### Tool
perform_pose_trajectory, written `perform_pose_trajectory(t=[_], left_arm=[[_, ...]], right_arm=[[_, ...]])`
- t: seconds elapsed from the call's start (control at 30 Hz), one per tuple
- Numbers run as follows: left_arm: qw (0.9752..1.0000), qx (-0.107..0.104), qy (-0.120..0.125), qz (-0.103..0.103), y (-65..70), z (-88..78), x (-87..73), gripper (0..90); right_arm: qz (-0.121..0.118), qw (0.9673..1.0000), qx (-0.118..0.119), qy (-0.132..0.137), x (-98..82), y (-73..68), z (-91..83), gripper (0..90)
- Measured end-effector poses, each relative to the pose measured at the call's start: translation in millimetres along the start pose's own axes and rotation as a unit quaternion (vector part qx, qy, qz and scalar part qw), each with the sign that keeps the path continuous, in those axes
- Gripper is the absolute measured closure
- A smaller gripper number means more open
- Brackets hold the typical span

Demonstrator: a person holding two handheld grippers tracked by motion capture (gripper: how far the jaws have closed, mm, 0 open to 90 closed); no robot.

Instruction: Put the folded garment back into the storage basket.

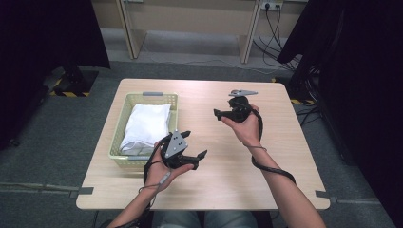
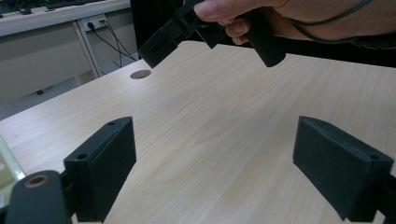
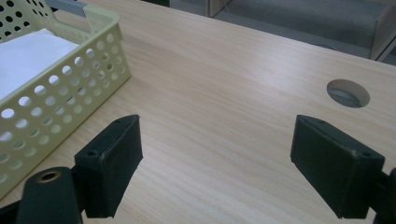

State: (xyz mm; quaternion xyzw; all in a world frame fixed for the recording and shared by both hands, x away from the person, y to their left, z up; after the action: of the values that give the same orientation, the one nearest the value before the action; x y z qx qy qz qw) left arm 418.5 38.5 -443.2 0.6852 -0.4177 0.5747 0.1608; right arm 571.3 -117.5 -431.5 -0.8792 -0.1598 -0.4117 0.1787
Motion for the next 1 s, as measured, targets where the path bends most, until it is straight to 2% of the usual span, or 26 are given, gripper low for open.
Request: perform_pose_trajectory(t=[1.0], left_arm=[[0.9996,-0.026,-0.004,0.013,25.5,11.6,-13.4,12.8]], right_arm=[[0.005,0.9999,-0.011,0.002,-20.6,21.9,-12.8,16.6]])
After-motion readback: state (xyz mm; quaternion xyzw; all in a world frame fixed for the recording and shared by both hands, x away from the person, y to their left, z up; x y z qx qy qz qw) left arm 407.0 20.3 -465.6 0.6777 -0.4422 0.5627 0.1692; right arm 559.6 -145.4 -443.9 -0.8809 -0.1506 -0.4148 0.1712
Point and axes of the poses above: each handheld gripper's, and its own axes: z roughly forward along the jaws, x roughly out of its top, y roughly to its right, the point moved 7 cm from there along z, roughly forward along the jaws, and after that the axes turned 10 degrees about z, right-handed, at the moved point
